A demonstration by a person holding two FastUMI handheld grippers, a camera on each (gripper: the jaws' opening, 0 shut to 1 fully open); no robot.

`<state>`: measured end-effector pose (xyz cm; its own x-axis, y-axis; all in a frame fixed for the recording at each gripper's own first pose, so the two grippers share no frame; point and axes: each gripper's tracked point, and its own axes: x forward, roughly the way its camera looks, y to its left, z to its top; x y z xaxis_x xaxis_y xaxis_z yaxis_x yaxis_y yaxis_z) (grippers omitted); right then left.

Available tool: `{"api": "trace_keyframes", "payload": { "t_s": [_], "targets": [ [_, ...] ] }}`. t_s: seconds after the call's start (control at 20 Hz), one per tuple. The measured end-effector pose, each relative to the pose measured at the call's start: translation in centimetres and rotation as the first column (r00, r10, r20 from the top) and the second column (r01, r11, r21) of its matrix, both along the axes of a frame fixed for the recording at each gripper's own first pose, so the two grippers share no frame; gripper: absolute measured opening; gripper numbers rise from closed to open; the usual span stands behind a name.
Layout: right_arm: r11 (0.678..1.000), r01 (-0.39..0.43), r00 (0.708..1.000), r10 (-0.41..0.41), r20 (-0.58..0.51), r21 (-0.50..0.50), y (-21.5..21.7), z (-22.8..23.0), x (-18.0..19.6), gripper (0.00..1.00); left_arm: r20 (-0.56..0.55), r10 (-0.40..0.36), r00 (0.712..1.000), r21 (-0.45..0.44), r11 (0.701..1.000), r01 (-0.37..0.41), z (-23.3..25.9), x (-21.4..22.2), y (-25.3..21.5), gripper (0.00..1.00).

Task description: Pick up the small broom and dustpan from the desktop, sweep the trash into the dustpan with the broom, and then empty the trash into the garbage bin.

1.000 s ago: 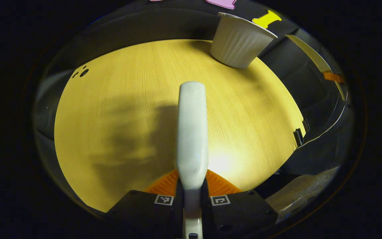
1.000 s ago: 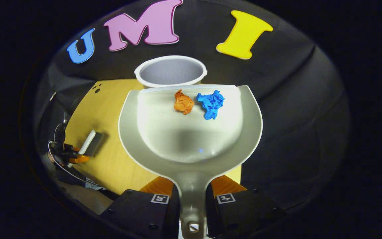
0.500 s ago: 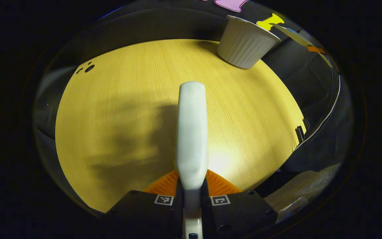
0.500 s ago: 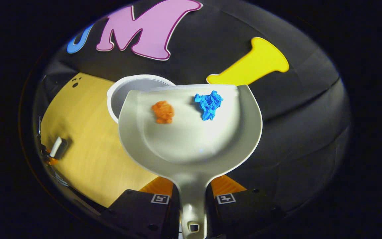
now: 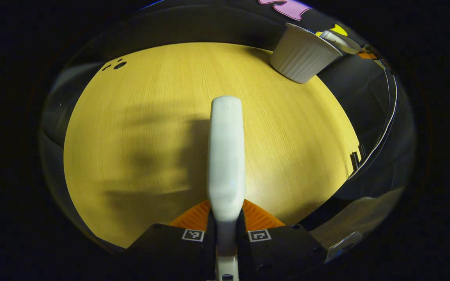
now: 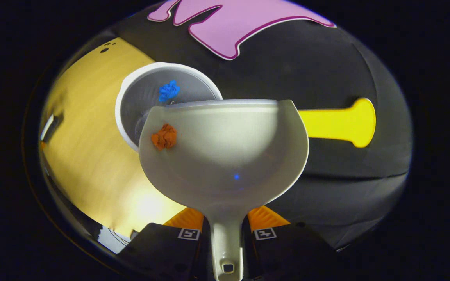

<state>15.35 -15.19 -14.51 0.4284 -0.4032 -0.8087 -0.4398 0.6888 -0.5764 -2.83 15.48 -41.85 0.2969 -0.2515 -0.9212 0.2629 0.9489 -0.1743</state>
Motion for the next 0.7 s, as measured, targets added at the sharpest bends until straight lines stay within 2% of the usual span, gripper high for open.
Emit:
{"api": "trace_keyframes", "payload": {
  "t_s": [0.1,0.15,0.2,0.7],
  "targets": [
    [0.995,-0.058,0.996,0.052,-0.075,-0.079,-0.1,0.7,0.0,0.31,-0.002,0.013,1.000,-0.001,1.000,-0.013,-0.2,-0.2,0.2,0.26],
    [0.992,-0.075,0.993,0.065,-0.099,-0.100,-0.2,0.3,0.4,0.35,-0.001,0.017,1.000,-0.003,1.000,-0.017,-0.3,-0.3,0.2,0.26],
    [0.990,-0.085,0.991,0.072,-0.112,-0.112,-0.1,-0.1,0.7,0.35,-0.001,0.022,1.000,-0.003,1.000,-0.022,-0.4,-0.5,0.3,0.26],
    [0.987,-0.116,0.990,0.106,-0.092,-0.108,0.3,-0.7,1.6,0.35,0.008,0.038,0.999,0.005,0.999,-0.038,-0.7,-1.3,0.4,0.26]
  ]
}}
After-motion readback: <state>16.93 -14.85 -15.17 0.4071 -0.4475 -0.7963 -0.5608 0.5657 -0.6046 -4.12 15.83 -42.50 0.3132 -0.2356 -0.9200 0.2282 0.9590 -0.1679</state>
